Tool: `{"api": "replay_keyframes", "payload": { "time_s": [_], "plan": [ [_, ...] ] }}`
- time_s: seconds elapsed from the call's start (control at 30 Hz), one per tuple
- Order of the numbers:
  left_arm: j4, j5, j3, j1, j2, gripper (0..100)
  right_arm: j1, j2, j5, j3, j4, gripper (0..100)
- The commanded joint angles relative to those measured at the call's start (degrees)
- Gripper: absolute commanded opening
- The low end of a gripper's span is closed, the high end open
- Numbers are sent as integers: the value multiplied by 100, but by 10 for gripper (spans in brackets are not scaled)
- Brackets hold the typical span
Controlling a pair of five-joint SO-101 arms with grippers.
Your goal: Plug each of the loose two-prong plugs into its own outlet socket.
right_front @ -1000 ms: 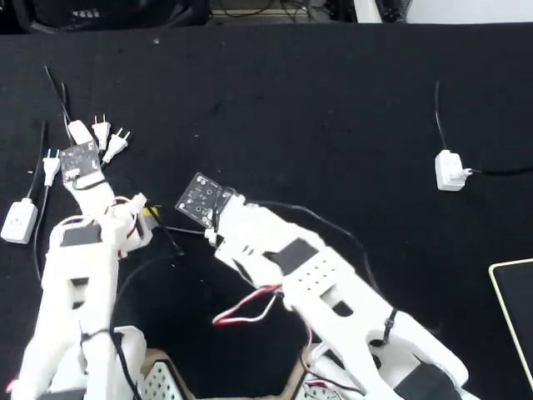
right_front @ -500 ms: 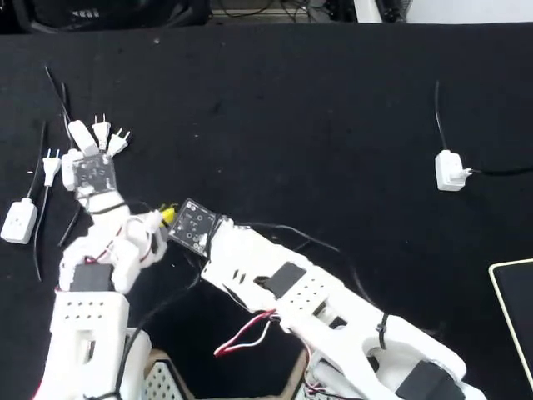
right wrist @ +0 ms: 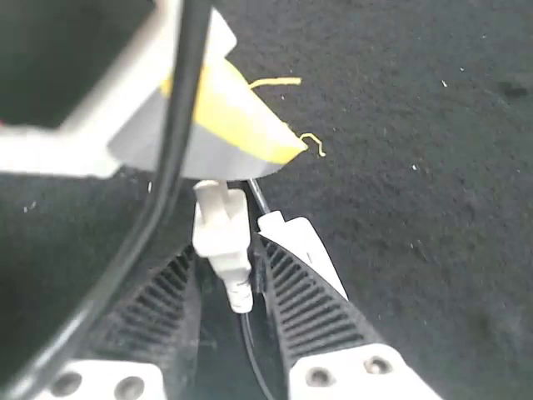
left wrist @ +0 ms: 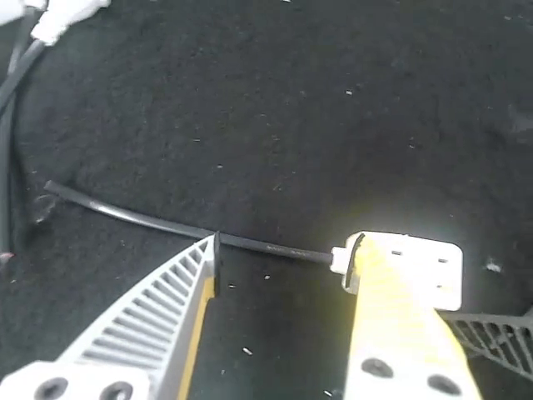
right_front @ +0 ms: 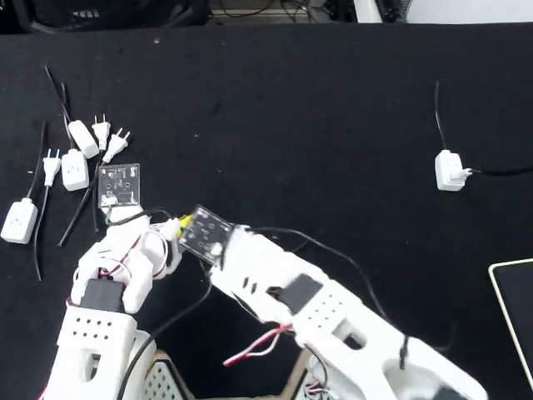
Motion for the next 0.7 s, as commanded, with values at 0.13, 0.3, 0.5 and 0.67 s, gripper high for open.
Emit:
{"api": "replay_keyframes", "payload": {
  "time_s": [0.13, 0.3, 0.5, 0.67],
  "plan": [
    [-70, -264, 13, 312, -9, 266, -79, -1464, -53, 127, 580, 10],
    [-88, -290, 75, 312, -53, 266, -79, -2070, -53, 127, 1011, 10],
    [-88, -290, 75, 312, -53, 266, -79, -2633, -53, 145, 1407, 10],
    [-88, -290, 92, 312, -53, 266, -79, -2958, -53, 295, 1433, 10]
  ]
}}
